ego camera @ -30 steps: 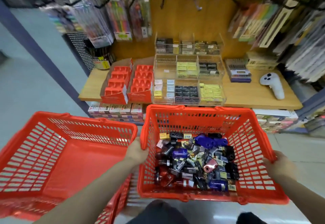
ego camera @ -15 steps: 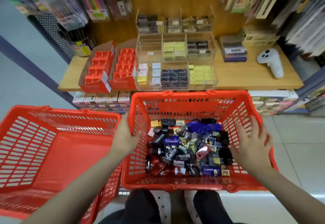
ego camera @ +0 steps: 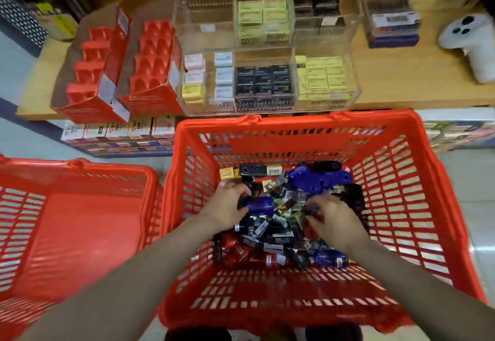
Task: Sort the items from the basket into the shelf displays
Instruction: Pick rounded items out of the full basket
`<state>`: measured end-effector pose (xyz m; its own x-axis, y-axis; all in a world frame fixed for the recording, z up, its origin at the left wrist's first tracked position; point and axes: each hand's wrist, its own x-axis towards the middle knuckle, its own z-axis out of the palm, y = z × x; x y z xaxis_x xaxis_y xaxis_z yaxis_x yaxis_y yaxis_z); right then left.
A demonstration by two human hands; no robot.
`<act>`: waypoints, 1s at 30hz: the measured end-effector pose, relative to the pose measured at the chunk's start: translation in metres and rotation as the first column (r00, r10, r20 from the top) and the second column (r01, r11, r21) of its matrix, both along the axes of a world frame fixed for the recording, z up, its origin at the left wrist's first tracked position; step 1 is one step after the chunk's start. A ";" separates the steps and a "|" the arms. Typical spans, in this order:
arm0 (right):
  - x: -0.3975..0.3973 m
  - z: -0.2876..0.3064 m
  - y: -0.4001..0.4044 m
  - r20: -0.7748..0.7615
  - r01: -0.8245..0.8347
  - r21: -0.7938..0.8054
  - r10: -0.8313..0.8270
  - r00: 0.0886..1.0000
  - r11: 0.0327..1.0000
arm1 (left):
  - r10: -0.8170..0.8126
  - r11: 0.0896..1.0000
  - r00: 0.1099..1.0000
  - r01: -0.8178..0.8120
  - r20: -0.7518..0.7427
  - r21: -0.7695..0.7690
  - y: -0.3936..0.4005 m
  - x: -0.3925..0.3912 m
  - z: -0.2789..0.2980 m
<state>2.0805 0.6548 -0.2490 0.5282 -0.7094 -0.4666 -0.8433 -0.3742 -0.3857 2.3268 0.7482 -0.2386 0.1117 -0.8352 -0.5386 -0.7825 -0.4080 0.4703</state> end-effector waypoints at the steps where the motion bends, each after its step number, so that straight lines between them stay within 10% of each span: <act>1: 0.000 -0.002 -0.003 0.022 0.019 -0.020 -0.019 1.000 1.000 | -0.019 1.000 1.000 0.019 0.016 0.018 -0.003 -0.002 -0.003; 13: 0.010 -0.029 -0.022 0.008 0.039 -0.238 -0.038 0.999 0.971 | -0.235 0.968 0.934 0.251 0.268 -0.023 -0.010 -0.030 -0.043; 19: 0.013 -0.025 -0.042 -0.033 -0.052 -0.320 0.044 0.998 0.946 | 0.268 0.954 0.944 -0.288 -0.190 -0.084 -0.017 -0.019 -0.028; 22: 0.008 -0.014 -0.042 0.204 0.217 -0.105 -0.192 0.960 0.971 | 0.528 0.827 0.617 -0.529 -0.583 0.190 -0.024 -0.022 -0.019; 26: 0.011 0.008 -0.009 0.426 0.350 0.172 -0.390 0.816 0.921 | 0.696 0.607 0.066 -0.586 -0.715 0.537 -0.034 -0.043 -0.007; 30: 0.034 0.015 0.031 0.546 0.368 0.214 -0.424 0.723 0.905 | 0.683 0.556 -0.089 -0.580 -0.725 0.595 -0.043 -0.063 -0.005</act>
